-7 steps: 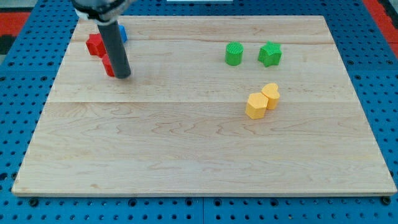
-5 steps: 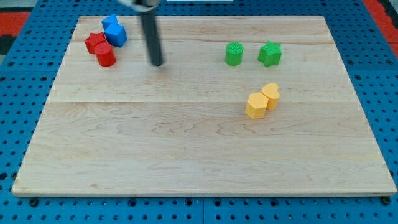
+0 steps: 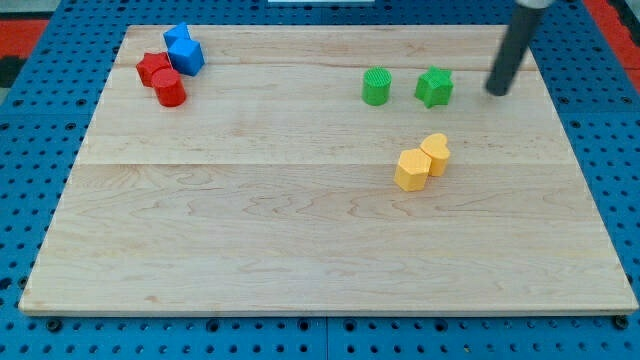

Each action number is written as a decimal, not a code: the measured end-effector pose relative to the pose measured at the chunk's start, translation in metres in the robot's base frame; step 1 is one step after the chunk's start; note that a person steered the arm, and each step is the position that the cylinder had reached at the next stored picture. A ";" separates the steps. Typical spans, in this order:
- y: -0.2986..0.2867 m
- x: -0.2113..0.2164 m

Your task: Push the green blocks into the group of red and blue blocks

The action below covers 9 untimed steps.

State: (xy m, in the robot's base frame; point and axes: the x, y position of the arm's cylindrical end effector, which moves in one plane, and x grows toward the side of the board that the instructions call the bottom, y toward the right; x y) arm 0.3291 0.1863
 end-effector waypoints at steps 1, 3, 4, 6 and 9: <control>-0.103 -0.012; -0.132 -0.016; -0.125 -0.047; -0.223 -0.035; -0.283 -0.029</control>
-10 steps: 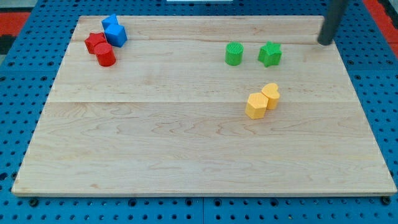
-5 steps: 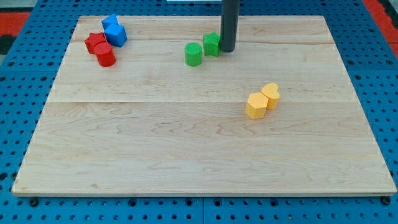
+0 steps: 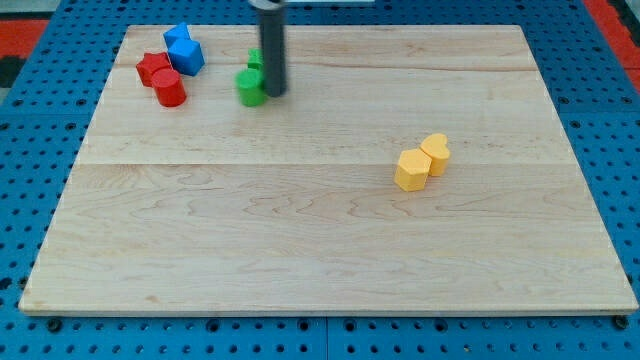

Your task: Push the green blocks into the group of red and blue blocks

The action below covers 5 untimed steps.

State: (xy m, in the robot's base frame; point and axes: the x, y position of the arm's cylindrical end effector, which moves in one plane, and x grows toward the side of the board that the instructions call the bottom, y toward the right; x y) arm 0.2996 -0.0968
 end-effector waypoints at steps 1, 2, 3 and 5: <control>-0.042 -0.004; 0.045 0.021; 0.122 0.002; 0.048 -0.041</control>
